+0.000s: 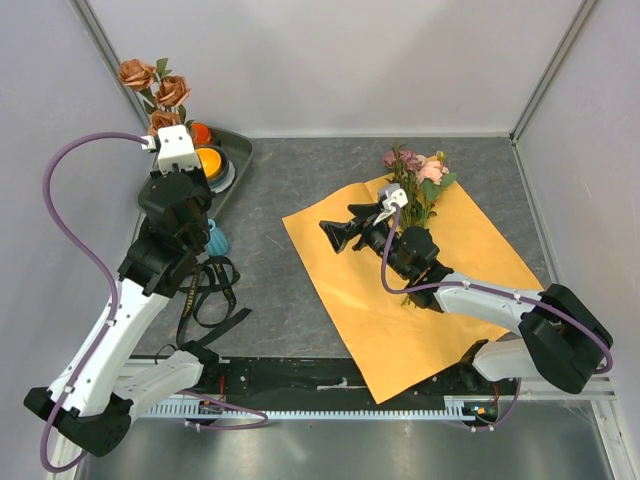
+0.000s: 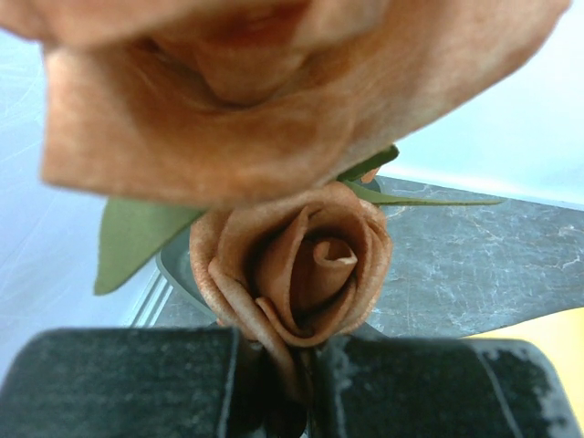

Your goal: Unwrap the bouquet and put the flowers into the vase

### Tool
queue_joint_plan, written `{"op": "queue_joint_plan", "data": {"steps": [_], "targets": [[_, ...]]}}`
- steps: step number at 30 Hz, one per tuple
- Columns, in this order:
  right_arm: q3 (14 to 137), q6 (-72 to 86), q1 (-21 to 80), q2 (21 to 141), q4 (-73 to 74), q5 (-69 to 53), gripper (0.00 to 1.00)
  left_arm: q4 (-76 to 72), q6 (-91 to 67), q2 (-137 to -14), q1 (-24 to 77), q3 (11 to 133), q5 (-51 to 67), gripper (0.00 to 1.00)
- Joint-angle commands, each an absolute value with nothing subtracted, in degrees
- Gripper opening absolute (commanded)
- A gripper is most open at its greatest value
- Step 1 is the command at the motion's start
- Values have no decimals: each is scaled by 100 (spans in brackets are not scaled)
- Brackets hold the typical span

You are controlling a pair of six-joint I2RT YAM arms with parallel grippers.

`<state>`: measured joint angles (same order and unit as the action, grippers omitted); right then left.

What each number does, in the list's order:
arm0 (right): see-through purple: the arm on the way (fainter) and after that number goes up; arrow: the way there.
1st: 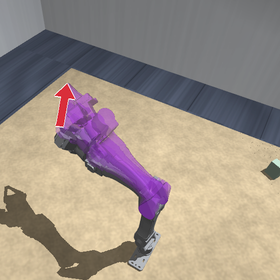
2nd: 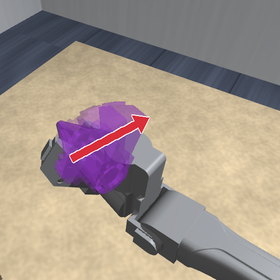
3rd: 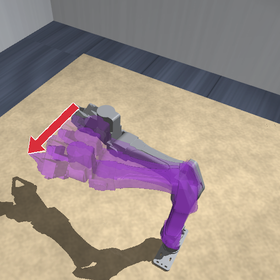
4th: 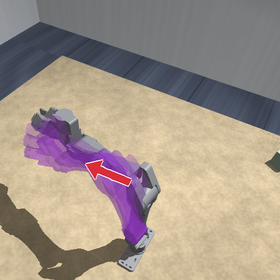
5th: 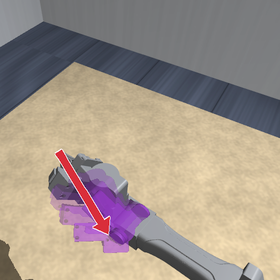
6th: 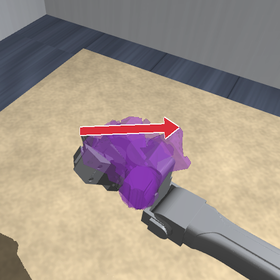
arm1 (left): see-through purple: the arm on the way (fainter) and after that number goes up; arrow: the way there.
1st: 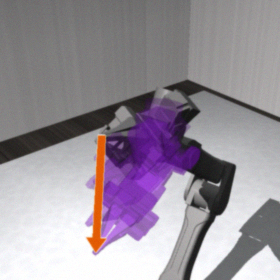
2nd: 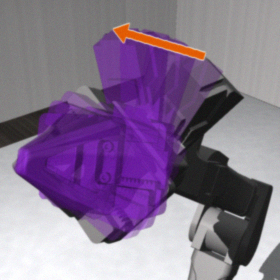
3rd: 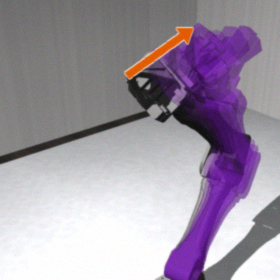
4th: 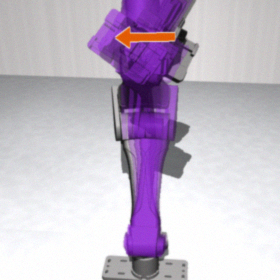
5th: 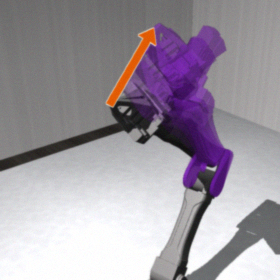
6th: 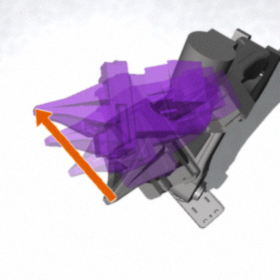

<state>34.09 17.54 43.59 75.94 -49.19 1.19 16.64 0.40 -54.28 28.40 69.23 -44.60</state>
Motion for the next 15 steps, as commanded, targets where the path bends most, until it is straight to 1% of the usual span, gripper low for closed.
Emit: {"op": "queue_joint_plan", "data": {"steps": [1, 15], "targets": [[3419, 1732, 4359, 7559, -5159, 185, 98, 1248, -307, -5388, 2663, 6855, -4360, 2], [3419, 1731, 4342, 7576, -5150, 202, 98, 1230, -835, -5484, 2057, 6574, -3762, 2]]}}
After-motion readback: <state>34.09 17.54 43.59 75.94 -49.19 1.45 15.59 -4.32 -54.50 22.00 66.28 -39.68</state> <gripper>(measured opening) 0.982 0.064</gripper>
